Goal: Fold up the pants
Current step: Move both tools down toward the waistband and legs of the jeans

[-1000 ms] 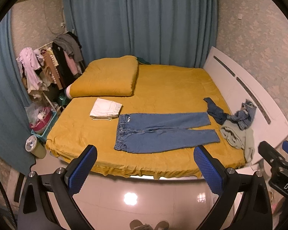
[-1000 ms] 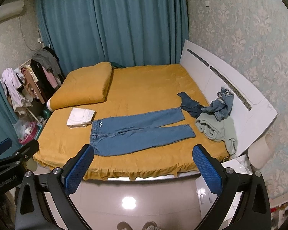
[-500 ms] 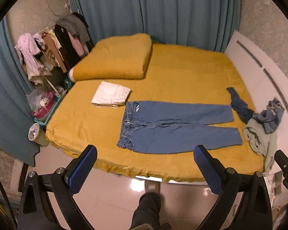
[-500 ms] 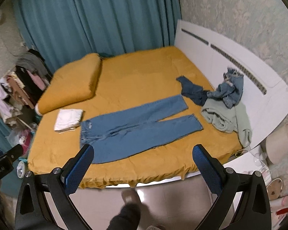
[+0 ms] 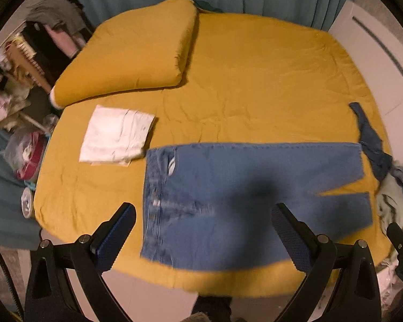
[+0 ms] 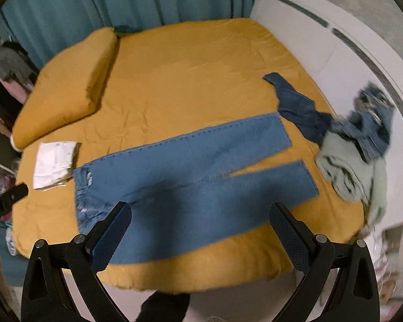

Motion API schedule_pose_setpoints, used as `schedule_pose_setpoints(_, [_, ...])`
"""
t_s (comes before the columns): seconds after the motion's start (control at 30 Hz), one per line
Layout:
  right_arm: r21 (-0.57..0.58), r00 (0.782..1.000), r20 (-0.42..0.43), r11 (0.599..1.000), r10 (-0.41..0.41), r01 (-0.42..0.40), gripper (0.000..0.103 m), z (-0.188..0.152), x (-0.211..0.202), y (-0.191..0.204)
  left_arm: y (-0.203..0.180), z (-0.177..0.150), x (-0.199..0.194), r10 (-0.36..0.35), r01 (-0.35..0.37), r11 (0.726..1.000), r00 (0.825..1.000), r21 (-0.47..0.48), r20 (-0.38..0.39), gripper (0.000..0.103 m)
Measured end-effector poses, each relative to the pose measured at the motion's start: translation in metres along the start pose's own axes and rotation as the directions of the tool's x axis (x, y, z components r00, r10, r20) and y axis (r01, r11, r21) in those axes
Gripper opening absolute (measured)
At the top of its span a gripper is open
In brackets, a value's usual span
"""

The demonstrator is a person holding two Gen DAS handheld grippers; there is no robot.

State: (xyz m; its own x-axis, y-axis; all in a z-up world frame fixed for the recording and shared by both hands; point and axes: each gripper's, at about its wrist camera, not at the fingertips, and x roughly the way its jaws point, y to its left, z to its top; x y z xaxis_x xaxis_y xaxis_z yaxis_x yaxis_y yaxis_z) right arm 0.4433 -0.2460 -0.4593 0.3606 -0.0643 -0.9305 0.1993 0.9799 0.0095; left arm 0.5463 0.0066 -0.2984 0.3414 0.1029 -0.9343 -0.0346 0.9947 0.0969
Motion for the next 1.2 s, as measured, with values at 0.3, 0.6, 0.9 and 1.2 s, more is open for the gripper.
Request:
schedule_pose_setpoints(0.3, [-0.23,0.984,-0.16,0.972,-0.077,0.038,0.103,0.107,0.203,0.031,-0.048,0.084,0.167,0.062,-0.041,0.988,0.988,0.148,-0.142,0.103])
schedule_pose_setpoints(0.6, [-0.6,0.894,-0.39,0.797,-0.22,-0.066,0.103,0.158,0.42,0.065,-0.13,0.109,0.32,0.104,0.024,0.917,0.949,0.397,-0.297,0.101])
schedule_pose_setpoints(0.9, [-0.82,0.809,-0.465,0.519,-0.359,-0.241,0.103,0.159,0.551,0.1,-0.154,0.118,0.393,0.1,0.09,0.886,0.921,0.455,-0.376,0.101])
schedule_pose_setpoints(1.2, [-0.77,0.838,-0.52,0.514,-0.163,-0.378,0.011,0.179,0.525,0.094,-0.148,0.121,0.397,0.091,0.158,0.846,0.898,0.509,-0.43,0.101])
